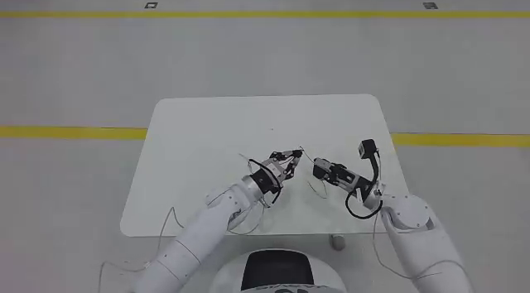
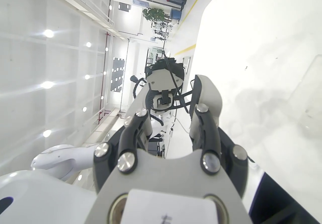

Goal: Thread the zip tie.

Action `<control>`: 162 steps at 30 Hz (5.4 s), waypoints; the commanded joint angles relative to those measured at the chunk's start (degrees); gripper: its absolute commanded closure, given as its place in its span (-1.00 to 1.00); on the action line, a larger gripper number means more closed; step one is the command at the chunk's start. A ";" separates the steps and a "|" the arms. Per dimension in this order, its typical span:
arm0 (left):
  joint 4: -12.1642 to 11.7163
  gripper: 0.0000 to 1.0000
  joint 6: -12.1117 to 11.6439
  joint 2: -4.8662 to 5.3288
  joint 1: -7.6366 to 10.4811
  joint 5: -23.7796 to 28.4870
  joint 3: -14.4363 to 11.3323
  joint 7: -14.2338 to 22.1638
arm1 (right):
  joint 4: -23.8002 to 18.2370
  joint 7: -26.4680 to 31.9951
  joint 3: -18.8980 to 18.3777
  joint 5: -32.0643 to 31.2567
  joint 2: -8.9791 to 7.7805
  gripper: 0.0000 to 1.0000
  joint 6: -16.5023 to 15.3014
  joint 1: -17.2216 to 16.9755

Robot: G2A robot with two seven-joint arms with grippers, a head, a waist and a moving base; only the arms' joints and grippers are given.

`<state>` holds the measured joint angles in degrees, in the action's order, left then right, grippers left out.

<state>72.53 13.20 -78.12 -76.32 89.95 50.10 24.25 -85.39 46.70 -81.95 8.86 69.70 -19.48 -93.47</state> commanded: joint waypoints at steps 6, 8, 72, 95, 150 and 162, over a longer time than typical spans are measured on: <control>-0.34 1.00 0.24 -0.18 0.16 0.00 0.06 0.05 | -0.13 -0.09 -0.23 -0.69 0.12 0.72 0.00 -0.14; -0.34 1.00 0.24 -0.18 0.16 0.00 0.06 0.05 | -0.16 -0.12 -0.26 -0.92 0.16 0.80 0.00 -0.17; -0.34 1.00 0.24 -0.18 0.16 0.00 0.06 0.05 | 3.89 -2.72 -2.59 -4.45 -0.88 -1.00 0.00 0.59; -1.01 1.00 -0.80 0.22 1.26 -13.32 -2.63 -7.73 | 5.41 -5.18 -6.13 -4.91 -1.86 -1.00 0.14 0.84; 3.40 1.00 -7.10 0.82 -0.82 -24.88 -2.39 -16.89 | 4.21 -7.91 -4.79 -7.60 -2.22 -1.00 0.45 0.52; 3.40 1.00 -7.10 0.82 -0.82 -24.88 -2.39 -16.89 | 4.21 -7.91 -4.79 -7.60 -2.22 -1.00 0.45 0.52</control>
<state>75.93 6.11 -77.30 -77.14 65.07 47.70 7.37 -81.18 38.79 -86.74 1.27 67.48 -19.03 -92.95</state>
